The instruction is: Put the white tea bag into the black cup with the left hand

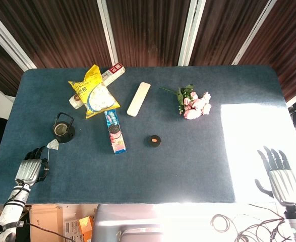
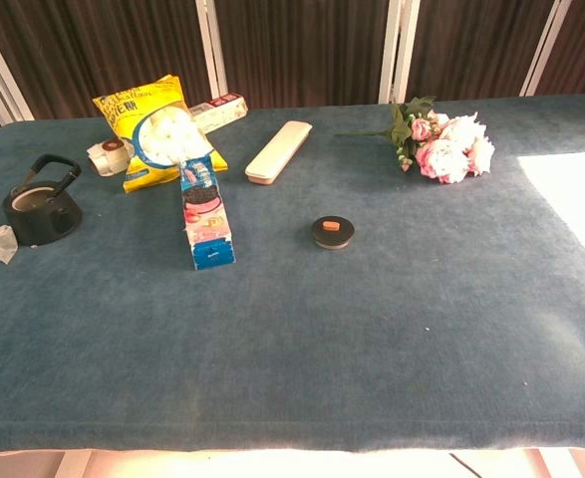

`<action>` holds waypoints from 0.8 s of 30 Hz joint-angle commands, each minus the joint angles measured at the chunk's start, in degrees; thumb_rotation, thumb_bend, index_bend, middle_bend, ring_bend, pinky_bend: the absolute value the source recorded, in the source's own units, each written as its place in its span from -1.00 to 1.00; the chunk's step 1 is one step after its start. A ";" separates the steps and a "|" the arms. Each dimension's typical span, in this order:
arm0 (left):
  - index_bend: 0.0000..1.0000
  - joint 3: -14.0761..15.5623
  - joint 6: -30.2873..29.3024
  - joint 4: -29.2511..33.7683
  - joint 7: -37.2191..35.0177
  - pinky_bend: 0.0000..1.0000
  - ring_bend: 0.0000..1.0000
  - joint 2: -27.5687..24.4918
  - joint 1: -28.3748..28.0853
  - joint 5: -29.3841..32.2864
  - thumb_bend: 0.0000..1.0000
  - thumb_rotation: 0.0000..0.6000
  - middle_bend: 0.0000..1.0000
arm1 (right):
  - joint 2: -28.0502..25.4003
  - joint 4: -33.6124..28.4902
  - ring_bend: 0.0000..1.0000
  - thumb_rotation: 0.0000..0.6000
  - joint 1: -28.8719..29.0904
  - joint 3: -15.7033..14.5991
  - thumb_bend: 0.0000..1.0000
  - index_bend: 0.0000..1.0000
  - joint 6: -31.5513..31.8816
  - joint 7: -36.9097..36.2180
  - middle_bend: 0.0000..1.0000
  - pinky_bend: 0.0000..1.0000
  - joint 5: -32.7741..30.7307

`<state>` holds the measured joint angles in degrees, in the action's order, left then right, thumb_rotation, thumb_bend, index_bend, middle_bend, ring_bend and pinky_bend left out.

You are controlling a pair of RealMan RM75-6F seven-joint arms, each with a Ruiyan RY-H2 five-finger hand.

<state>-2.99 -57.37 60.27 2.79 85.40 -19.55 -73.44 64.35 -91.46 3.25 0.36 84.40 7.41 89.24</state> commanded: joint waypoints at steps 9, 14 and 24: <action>0.27 -0.18 -3.02 -1.04 -1.65 -0.77 -1.00 0.69 0.35 -1.87 -0.29 1.00 -0.86 | 0.01 -0.09 -1.00 1.00 0.00 -0.04 -0.52 -1.00 -0.21 0.27 -1.00 -1.00 -0.07; 0.30 -0.69 -6.16 -2.29 -2.55 -0.77 -1.00 1.42 0.78 -3.03 -0.27 1.00 -0.85 | -0.14 -0.16 -1.00 1.00 -0.07 -0.07 -0.52 -1.00 -0.07 0.07 -1.00 -1.00 0.08; 0.32 -0.62 -8.09 -4.43 -4.69 -0.77 -1.00 2.60 0.76 -4.84 -0.26 1.00 -0.85 | -0.36 -0.08 -1.00 1.00 -0.28 -0.07 -0.52 -1.00 0.29 -0.57 -1.00 -1.00 0.21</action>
<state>-3.61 -65.21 56.05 -1.65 87.85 -18.79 -78.06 63.99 -91.54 2.96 0.29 84.68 6.83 89.45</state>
